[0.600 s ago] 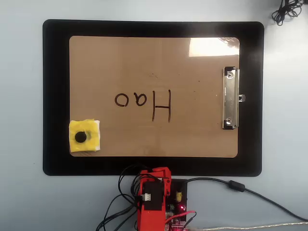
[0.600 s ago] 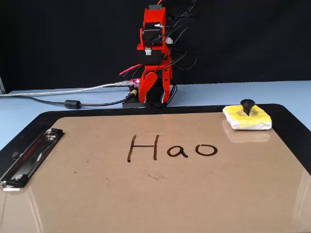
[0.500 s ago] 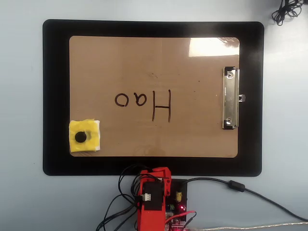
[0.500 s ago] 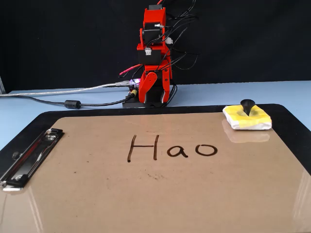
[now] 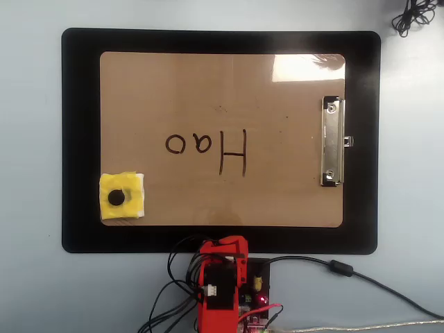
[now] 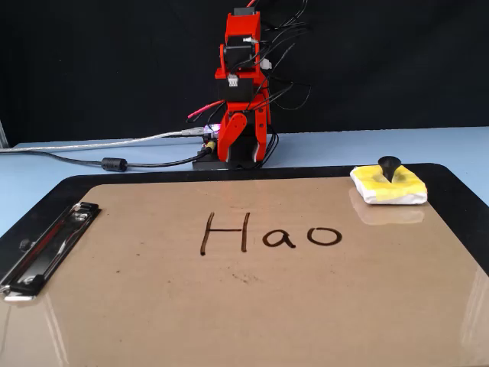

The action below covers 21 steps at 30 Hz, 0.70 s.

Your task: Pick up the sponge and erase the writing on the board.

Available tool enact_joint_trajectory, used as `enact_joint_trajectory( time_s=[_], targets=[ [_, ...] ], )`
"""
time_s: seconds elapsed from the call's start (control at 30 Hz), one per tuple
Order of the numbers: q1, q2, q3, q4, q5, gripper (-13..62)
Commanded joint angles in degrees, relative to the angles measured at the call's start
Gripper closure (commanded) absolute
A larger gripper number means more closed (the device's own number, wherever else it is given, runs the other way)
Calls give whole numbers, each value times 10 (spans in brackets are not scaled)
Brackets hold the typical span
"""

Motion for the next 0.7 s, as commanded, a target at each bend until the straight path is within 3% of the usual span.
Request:
enact_joint_trajectory(
  time_s=[0.0, 0.17, 0.33, 0.43, 0.67],
  targets=[
    [-22, 28, -83, 20, -4, 156],
    [-234, -3, -156, -152, -24, 157],
    [-430, -5, -81, -434, -207, 157],
    [-531, -18, 5, -644, -243, 157],
    [-588, -131, 113, -971, -201, 156]
  ],
)
